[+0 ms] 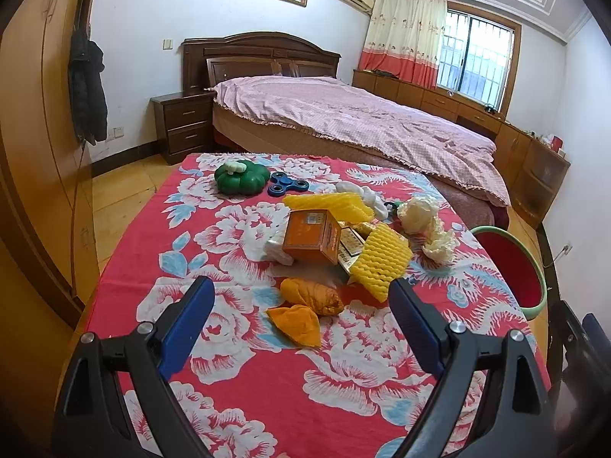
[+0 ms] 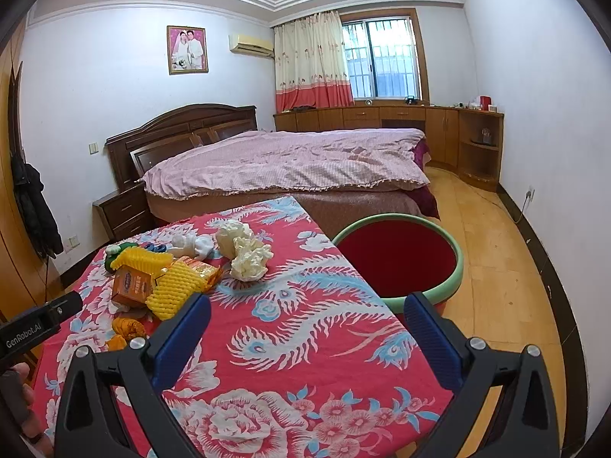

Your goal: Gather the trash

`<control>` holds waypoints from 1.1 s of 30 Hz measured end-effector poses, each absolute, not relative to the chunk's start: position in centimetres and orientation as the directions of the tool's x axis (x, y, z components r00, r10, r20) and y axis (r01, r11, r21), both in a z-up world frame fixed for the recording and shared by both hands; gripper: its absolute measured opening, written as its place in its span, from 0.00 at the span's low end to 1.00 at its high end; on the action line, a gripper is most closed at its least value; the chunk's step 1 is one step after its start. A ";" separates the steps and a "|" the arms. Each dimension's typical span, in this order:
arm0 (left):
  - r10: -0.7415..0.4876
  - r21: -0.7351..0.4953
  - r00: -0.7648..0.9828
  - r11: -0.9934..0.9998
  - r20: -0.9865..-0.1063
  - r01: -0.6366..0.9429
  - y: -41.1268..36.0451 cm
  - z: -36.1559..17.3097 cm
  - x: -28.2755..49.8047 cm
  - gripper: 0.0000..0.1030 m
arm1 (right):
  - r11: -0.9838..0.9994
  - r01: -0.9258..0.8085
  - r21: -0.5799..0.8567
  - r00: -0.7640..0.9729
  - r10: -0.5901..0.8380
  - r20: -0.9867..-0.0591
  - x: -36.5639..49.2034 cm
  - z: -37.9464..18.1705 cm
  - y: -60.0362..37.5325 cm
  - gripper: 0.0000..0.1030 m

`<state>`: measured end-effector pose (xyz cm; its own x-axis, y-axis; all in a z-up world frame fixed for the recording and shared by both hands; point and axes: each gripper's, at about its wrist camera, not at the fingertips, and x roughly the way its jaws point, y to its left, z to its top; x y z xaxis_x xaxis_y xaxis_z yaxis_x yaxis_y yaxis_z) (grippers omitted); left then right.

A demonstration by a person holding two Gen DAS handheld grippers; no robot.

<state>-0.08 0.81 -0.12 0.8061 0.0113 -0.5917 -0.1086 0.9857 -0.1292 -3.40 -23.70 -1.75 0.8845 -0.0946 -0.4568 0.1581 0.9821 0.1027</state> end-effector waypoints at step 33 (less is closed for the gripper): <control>0.026 -0.124 0.802 0.984 -0.596 -0.125 1.2 -0.9 0.0 0.90 | 0.978 0.164 0.130 0.875 -0.083 -0.477 -3.3 -2.2 -23.9 1.00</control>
<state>0.01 1.21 -0.92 0.8025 0.0263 -0.5961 -0.1246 0.9844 -0.1242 -3.26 -23.92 -2.16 0.8750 -0.0835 -0.4768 0.1640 0.9779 0.1297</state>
